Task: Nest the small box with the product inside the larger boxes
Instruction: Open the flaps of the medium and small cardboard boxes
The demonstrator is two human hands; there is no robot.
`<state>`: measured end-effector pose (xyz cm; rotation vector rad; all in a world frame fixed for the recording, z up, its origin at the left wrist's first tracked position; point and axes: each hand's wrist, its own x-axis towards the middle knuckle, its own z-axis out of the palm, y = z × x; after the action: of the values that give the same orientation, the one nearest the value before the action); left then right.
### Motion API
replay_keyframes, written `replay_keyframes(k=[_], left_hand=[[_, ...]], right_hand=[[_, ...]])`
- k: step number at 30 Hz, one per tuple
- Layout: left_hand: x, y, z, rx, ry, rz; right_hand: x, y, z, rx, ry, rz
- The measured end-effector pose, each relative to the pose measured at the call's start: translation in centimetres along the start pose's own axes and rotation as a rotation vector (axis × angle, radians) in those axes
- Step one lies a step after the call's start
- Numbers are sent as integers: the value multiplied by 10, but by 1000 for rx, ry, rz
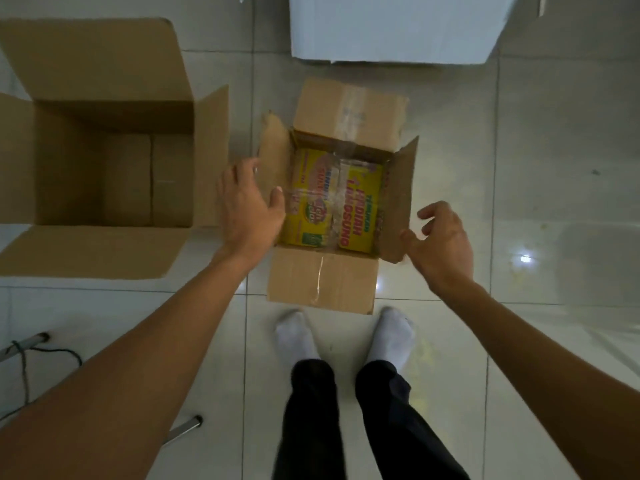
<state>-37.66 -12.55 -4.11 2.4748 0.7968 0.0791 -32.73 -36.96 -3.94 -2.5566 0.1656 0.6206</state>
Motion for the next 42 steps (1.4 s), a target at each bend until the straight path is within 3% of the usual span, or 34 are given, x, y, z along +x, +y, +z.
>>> replay_keyframes(k=[3,9,12,15,18,23,28,32,36,42], left_hand=[[8,-8,21,64,-102,-97],[28,-29,41,145,-196,-335],[29,-35,47,181,-239,-315],[19,-33,51,210,-224,-278],[-1,-26,56,89,-219,-356],[-61,-7,73,-338,-273,-696],[-110,22,92,-663,-442,-1074],[-116,20,89,-629,-267,-1184],[-90,-3,76,-704,-71,-1271],[-62,-24,73,-678,7,-1167]], right_hand=[[14,14,2,-12,-22,65],[26,20,22,-54,-323,155],[36,23,25,-22,-353,169],[47,25,23,2,-315,166],[61,26,14,-35,-258,136],[95,12,-5,-59,-125,44],[107,-12,-13,23,-71,-88],[84,2,-8,45,69,-133],[52,51,9,-25,79,69],[15,117,46,175,-129,627]])
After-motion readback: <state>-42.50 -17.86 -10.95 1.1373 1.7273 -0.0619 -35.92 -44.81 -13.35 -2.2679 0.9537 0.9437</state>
